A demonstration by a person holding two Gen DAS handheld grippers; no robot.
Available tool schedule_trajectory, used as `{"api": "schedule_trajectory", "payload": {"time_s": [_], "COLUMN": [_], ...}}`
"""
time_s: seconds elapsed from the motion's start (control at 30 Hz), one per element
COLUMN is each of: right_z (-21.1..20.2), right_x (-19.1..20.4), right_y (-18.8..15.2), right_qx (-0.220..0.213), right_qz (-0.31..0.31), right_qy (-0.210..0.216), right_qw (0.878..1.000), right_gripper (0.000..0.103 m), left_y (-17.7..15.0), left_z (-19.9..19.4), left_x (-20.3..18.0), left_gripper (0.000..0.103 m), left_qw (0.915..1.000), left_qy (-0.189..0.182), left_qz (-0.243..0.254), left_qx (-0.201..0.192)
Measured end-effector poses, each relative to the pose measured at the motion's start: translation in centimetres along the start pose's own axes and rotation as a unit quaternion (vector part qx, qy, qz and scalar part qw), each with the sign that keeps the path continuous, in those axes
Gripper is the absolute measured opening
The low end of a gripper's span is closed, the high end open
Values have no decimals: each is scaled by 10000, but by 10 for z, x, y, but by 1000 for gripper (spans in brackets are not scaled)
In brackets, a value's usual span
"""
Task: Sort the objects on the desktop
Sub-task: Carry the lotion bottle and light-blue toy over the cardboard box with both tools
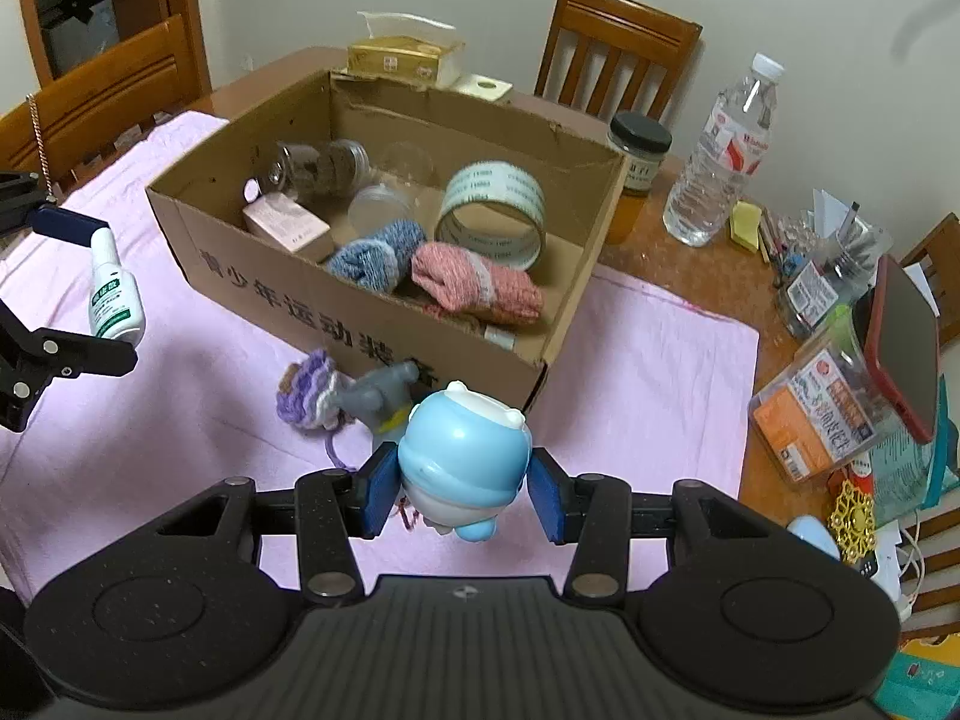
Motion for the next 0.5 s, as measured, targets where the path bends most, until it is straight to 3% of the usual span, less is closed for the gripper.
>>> {"api": "schedule_trajectory", "payload": {"time_s": [0.5], "right_z": [-33], "right_x": [4], "right_y": [35], "right_qx": [-387], "right_qz": [-626], "right_qy": [-85], "right_qw": [9973], "right_gripper": [51], "left_y": [37], "left_z": [-9], "left_x": [5], "left_gripper": [96], "left_qw": [9991], "left_qy": [-87], "left_qz": [282], "left_qx": [-315]}}
Point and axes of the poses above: each gripper's, at about its wrist camera, not at the fingertips, and z roughly the way its jaws point, x to its left, y to its top, the point moved 1 cm from there along z, roughly the way its jaws point, and after that the axes turned 1 degree about -y, right-handed, at the moved point
